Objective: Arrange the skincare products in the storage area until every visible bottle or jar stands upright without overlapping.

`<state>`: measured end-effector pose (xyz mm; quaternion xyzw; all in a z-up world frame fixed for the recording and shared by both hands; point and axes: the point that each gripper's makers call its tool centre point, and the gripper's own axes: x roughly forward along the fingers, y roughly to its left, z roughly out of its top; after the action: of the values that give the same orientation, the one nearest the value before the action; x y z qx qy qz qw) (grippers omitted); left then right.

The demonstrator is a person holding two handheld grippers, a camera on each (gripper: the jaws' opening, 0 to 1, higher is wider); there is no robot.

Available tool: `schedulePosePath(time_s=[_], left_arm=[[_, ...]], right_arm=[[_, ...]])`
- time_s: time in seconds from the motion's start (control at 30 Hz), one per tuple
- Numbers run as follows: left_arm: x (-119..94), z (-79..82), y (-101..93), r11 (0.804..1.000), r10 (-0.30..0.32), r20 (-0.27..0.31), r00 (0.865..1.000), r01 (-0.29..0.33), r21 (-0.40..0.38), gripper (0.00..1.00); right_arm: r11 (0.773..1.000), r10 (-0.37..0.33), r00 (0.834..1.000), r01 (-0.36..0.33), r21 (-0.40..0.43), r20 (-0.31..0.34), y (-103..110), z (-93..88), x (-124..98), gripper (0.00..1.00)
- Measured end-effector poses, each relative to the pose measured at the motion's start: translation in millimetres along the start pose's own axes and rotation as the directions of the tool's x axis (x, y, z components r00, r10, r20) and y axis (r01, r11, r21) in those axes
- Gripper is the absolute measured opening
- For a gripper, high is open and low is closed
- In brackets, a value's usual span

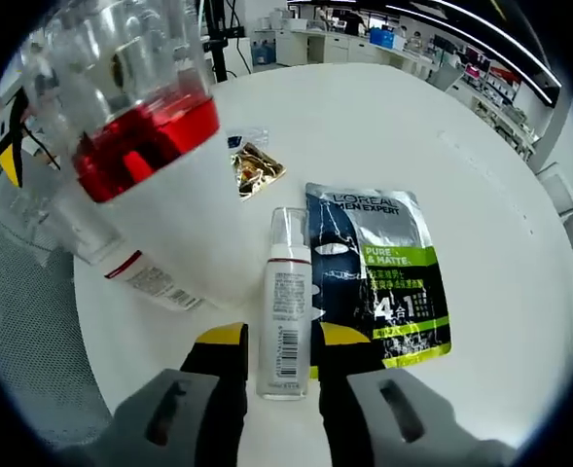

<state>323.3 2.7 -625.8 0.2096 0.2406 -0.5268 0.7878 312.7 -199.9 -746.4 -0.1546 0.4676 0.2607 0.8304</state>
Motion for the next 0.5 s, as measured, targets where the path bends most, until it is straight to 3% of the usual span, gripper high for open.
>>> schedulePosePath(time_s=[0.13,0.5], left_arm=[[-0.7,1.8,-2.4,1.000,-0.005,0.001,1.000,0.005,-0.002,0.96],[2.1,2.8,-5.3,1.000,-0.016,0.010,1.000,0.016,0.001,0.97]], right_arm=[[1.000,-0.021,1.000,0.021,-0.022,-0.003,-4.9,-0.5,-1.0,0.22],[0.997,-0.076,0.997,0.076,-0.022,0.001,-11.2,-4.6,-5.7,0.19]])
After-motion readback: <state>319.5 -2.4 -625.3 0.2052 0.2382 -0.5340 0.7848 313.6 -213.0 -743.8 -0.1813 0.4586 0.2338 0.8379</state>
